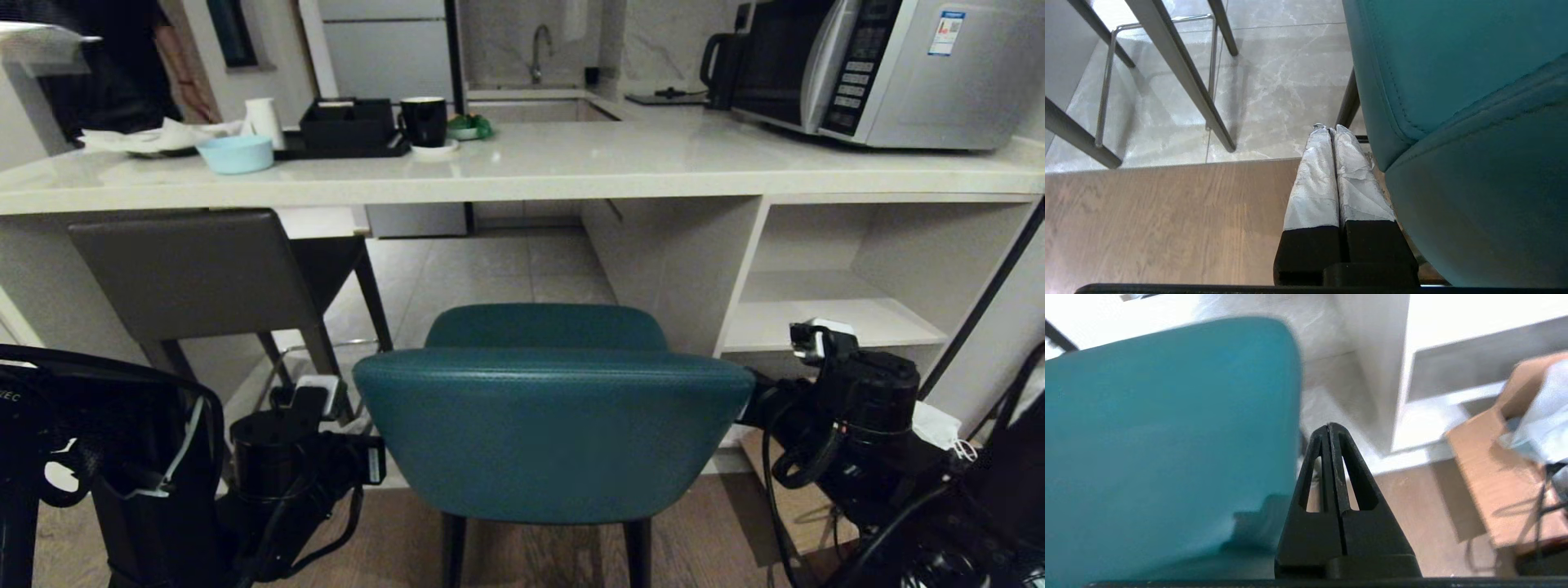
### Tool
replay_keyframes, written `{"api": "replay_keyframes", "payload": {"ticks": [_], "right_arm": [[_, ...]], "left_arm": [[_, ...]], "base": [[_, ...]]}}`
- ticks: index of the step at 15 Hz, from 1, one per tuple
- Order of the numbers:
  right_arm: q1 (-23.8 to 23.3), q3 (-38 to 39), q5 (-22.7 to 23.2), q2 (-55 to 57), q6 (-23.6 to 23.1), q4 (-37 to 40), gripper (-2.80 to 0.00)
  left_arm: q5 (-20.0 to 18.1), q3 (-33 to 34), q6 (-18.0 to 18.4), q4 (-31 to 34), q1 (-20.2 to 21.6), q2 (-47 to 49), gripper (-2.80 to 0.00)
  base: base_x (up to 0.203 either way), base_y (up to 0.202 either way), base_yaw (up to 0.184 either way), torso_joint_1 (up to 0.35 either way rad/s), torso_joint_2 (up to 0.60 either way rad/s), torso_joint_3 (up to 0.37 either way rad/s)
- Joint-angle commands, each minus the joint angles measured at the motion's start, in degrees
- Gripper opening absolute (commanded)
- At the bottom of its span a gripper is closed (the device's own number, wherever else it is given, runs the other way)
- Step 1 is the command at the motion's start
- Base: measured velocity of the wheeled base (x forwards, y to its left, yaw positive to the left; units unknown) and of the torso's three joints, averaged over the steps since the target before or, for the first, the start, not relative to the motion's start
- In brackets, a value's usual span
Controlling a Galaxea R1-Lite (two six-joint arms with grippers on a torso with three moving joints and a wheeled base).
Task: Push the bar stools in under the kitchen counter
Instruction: Pull the gray chair out from under the dining table
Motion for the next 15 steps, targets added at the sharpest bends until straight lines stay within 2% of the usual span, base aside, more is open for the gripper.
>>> {"api": "replay_keyframes", "payload": {"ticks": [1,4,6,9,13,15], "right_arm": [[2.34,-2.16,-0.15,3.5,-0.21,-0.47,-2.8],[5.67,-1.24,-0.48,3.95,0.02,-0.55,-2.8],[8.16,0.14,-0.59,3.9,-0.01,-1.28,-2.8],[10.2,0.48,-0.69,3.93,-0.13,-1.88,-2.8],[9.64,1.4,-0.84,3.75,-0.05,-1.94,-2.8],[6.0,1.6,-0.66,3.62,0.1,-2.38,-2.8]], "left_arm": [[0.76,-0.06,-0.45,-0.49,-0.41,0.24,-2.8],[1.02,-2.04,-0.63,-0.49,-1.35,1.03,-2.8],[2.97,-4.4,-0.5,-0.49,-1.32,2.88,-2.8],[3.31,-4.56,-0.58,-0.49,-0.84,3.54,-2.8],[3.32,-4.98,-0.54,-0.49,0.37,3.29,-2.8],[3.33,-3.07,-0.73,-0.49,0.37,2.29,-2.8]], "base": [[0.0,0.0,0.0,0.0,0.0,0.0],[0.0,0.0,0.0,0.0,0.0,0.0],[0.0,0.0,0.0,0.0,0.0,0.0],[0.0,0.0,0.0,0.0,0.0,0.0],[0.0,0.0,0.0,0.0,0.0,0.0],[0.0,0.0,0.0,0.0,0.0,0.0]]}}
